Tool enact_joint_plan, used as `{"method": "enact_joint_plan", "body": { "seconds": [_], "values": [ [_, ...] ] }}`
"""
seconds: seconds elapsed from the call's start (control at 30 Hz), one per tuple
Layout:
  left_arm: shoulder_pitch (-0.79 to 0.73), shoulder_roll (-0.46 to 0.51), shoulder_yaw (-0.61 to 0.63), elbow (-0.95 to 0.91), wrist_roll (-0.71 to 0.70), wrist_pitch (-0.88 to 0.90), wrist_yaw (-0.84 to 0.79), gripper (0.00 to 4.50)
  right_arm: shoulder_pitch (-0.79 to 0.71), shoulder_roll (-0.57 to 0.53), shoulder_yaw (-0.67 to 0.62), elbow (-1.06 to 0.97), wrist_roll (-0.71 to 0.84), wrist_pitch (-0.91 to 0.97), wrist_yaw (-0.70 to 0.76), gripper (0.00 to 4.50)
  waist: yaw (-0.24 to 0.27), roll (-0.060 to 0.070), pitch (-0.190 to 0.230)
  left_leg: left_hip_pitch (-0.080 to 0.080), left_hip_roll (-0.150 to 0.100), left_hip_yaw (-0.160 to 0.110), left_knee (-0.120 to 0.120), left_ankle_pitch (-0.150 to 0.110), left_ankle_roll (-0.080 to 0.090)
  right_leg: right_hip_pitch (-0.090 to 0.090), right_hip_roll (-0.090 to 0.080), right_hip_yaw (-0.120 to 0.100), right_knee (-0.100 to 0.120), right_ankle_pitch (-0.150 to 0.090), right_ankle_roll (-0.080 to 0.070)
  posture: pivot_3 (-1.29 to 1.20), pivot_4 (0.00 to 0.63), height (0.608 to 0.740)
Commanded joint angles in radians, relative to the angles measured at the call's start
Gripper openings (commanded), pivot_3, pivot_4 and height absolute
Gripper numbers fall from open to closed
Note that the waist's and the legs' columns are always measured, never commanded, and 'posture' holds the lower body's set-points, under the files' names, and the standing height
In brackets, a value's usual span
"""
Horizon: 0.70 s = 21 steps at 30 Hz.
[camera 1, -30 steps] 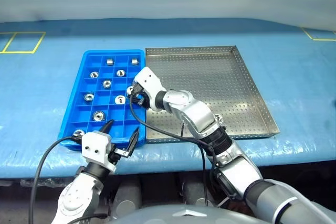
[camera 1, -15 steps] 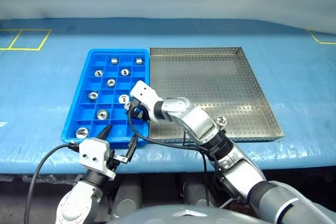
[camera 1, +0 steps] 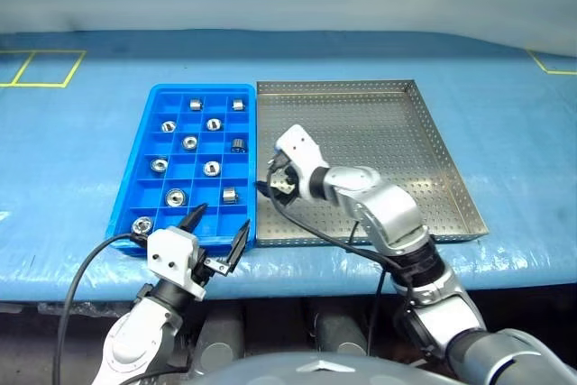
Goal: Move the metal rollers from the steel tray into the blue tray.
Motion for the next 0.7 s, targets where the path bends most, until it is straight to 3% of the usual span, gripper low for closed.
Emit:
{"method": "enact_joint_plan", "body": {
  "seconds": [0.03,0.4,0.7],
  "values": [
    [-0.02,0.012,-0.014,0.007,-0.03,0.013,-0.033,4.5,0.02,-0.04,-0.075,-0.097,0.002,0.06,-0.034,4.47,-0.013,0.0,0.0,0.0,0.0,0.0,0.0,0.0,0.0,0.0,0.0,0.0,0.0,0.0,0.0,0.0,0.15,0.74],
    [-0.114,0.049,-0.032,0.06,-0.045,0.035,-0.099,4.5,0.15,-0.136,-0.168,-0.281,0.007,0.281,-0.112,4.47,-0.089,0.0,0.0,0.001,0.0,0.0,0.001,-0.001,0.001,0.001,0.001,0.001,0.001,0.0,0.001,-0.11,0.15,0.74],
    [-0.151,0.098,-0.044,0.077,-0.038,0.044,-0.156,4.5,0.248,-0.156,-0.157,-0.316,0.012,0.346,-0.148,4.47,-0.137,0.0,-0.001,0.002,0.0,0.001,0.002,-0.001,0.001,0.001,0.001,0.002,0.004,0.0,0.001,-0.14,0.15,0.74]
  ]
}}
